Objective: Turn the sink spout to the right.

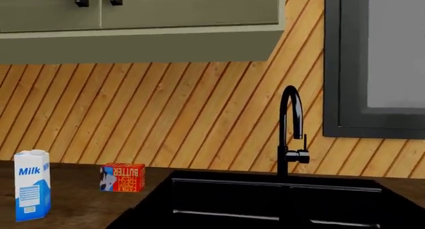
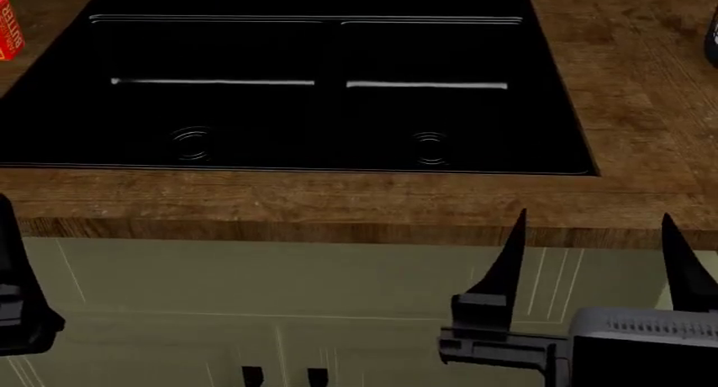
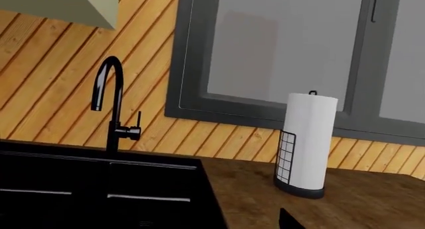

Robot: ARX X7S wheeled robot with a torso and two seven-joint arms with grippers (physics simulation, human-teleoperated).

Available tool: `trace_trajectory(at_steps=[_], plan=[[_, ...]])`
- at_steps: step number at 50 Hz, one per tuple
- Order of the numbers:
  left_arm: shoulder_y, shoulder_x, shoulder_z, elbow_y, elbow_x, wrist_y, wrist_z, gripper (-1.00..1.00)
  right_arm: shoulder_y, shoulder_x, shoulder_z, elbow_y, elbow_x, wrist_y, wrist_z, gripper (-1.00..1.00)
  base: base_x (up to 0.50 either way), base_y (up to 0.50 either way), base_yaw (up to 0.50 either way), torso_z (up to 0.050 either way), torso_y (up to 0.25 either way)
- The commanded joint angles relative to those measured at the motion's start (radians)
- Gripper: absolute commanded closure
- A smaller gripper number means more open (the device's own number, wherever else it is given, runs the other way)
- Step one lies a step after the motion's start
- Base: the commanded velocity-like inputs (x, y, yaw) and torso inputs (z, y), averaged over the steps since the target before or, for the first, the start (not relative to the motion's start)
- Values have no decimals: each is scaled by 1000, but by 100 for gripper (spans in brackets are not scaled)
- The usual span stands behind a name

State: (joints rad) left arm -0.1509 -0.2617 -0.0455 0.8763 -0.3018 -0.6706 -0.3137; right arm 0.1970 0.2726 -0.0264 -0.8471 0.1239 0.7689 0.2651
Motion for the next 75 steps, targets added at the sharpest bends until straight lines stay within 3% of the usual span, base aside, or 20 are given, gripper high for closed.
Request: trace_trajectory(at_steps=[1,29,75], plan=[[-18,-6,-9,21,-19,-21,-10,-100,18,8,-8,-21,4,29,5,-100,0,0,0,0,0],[8,-16,26,13,-24,44,-9,-100,-27,20,-7,0,18,-64,-4,-100,45,81,0,0,0],[11,-35,45,-7,-43,59,-42,-100,-44,25,19,6,56,-79,9,-100,375,143,0,0,0]])
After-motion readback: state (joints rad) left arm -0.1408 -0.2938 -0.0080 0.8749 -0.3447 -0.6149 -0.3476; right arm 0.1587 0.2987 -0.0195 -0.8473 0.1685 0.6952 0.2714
